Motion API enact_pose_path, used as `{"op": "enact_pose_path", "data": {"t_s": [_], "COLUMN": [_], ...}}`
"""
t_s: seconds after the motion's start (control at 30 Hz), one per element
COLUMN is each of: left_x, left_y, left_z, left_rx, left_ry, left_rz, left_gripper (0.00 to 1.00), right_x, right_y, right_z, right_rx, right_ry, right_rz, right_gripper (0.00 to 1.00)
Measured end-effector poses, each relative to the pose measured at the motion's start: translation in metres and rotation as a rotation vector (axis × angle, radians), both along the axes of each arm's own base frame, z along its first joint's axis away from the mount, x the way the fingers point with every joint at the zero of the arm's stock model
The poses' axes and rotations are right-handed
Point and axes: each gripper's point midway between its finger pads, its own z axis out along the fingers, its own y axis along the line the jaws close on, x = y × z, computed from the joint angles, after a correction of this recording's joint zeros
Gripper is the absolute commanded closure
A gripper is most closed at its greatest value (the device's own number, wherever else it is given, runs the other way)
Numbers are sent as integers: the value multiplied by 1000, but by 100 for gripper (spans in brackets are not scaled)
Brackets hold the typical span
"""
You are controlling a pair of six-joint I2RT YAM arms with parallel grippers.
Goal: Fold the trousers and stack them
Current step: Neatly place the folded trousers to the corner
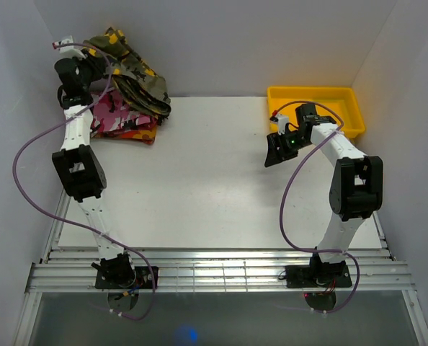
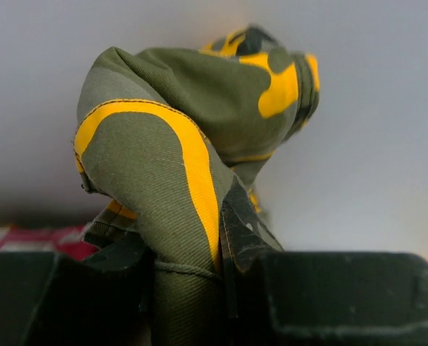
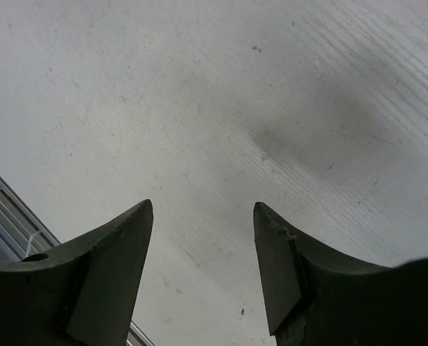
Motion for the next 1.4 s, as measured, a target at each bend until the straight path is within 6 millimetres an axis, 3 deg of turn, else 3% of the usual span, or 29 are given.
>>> {"op": "enact_pose_path", "data": {"t_s": [0.13, 0.3, 0.47, 0.77, 0.83, 0.93, 0.97, 1.07, 1.27, 1.4], "left_x": [-15, -40, -53, -50, -47, -37, -37, -40, -64, -103], "left_y": [68, 118, 140, 169, 179, 191, 193, 196, 190, 185], "left_z": [-57, -125, -166, -197, -207, -218, -222, -225, -219, -185], "left_rx": [-66, -117, -71, -16, -9, 13, 29, 63, 76, 67], "left_ry": [113, 247, 338, 402, 421, 439, 448, 469, 567, 623], "left_rz": [105, 211, 334, 403, 408, 410, 412, 409, 390, 376], "left_gripper": [100, 100, 100, 100, 86, 45, 23, 2, 2, 2], "right_x": [-3, -6, -10, -13, -14, -15, -16, -16, -18, -19], "right_y": [0, 0, 0, 0, 0, 0, 0, 0, -3, -6], "right_z": [-6, -12, -14, -16, -16, -16, -16, -16, -12, 7], "right_rx": [-3, 0, 0, -2, -2, 0, 1, 0, -17, -22], "right_ry": [30, 58, 83, 97, 101, 107, 109, 109, 93, 39], "right_rz": [1, 2, 4, 6, 7, 10, 10, 15, 21, 21], "right_gripper": [36, 37, 37, 37, 37, 36, 33, 30, 21, 15]}}
